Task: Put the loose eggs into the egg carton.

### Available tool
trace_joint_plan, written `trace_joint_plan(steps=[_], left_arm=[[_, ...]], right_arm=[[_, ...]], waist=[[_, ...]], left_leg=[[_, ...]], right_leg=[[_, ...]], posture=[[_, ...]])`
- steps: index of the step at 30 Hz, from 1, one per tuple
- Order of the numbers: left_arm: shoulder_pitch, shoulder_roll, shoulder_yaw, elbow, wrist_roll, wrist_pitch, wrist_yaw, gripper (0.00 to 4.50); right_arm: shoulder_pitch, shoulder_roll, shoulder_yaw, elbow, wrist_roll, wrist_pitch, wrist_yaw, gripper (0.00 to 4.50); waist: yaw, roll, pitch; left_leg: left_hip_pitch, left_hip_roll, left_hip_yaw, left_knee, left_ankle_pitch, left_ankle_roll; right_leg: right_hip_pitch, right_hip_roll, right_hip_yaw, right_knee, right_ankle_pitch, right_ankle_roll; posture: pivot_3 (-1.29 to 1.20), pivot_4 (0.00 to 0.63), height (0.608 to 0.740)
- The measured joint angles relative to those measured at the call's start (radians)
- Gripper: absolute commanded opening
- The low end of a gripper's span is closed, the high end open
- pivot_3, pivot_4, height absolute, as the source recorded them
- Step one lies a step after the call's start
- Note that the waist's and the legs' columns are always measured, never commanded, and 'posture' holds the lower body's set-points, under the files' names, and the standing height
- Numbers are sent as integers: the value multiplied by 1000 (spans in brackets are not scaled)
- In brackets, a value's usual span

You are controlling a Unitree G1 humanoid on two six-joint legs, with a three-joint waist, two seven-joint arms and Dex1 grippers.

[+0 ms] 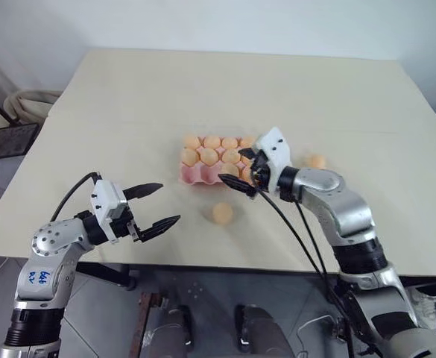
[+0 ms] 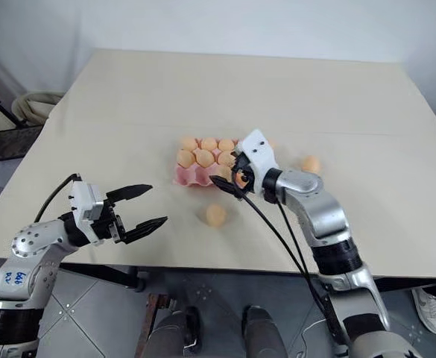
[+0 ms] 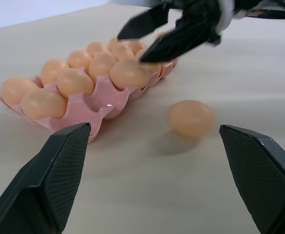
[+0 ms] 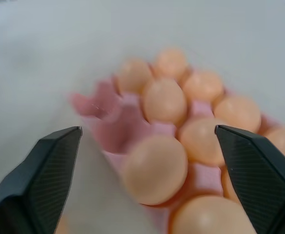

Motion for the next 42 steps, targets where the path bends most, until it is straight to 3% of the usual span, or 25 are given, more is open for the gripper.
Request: trace_joint_plan(steps=[8,13,15,17,21,29,37,42], left_arm=[[-56,2,-24,55,4,-29,-42,4500],[-98,13,-35,136,8,-44,-82,4500],[-115,13,-42,163,11,-48,-97,4500],[-128,14,-44,176,14,-56,-111,4500],[-146,14,-53,209,21,-64,-126,4500],[-162,14,-61,209,22,-65,-129,4500],[-142,12,-56,171,21,-63,-99,4500],[-96,15,-35,108,19,-48,-68,4500]], right_arm=[[454,-191,-332,-142,89,-309,178,4459],[710,-212,-546,-166,157,-442,264,4459],[759,-212,-593,-162,166,-469,269,4459],[805,-212,-623,-143,165,-510,272,4459],[845,-211,-632,-106,164,-533,266,4459],[671,-222,-565,-34,164,-486,216,4459],[258,-239,-325,243,7,-315,67,4459],[9,-194,-261,507,-71,-252,-45,4459]], waist=[[24,0,0],[15,0,0],[10,0,0],[7,0,0],[3,0,0],[-7,0,0],[-9,0,0],[-8,0,0]], left_leg=[[2,-1,0,3,-1,1],[9,0,3,3,-1,0],[16,1,3,3,-1,0],[19,1,2,3,-1,-1],[20,1,3,3,-1,0],[20,1,3,2,-1,0],[18,0,5,2,-1,0],[15,0,8,1,-2,0]], right_leg=[[3,1,-1,-2,1,2],[8,2,2,-1,1,3],[14,2,3,-1,1,3],[19,2,3,-3,-5,-10],[21,1,5,-6,-4,-11],[20,0,13,-6,-4,-10],[17,0,15,-5,-3,-9],[11,0,16,-3,1,-1]], posture=[[0,150,740],[0,150,740],[0,150,740],[0,150,740],[0,150,740],[0,150,740],[0,150,740],[0,150,740]])
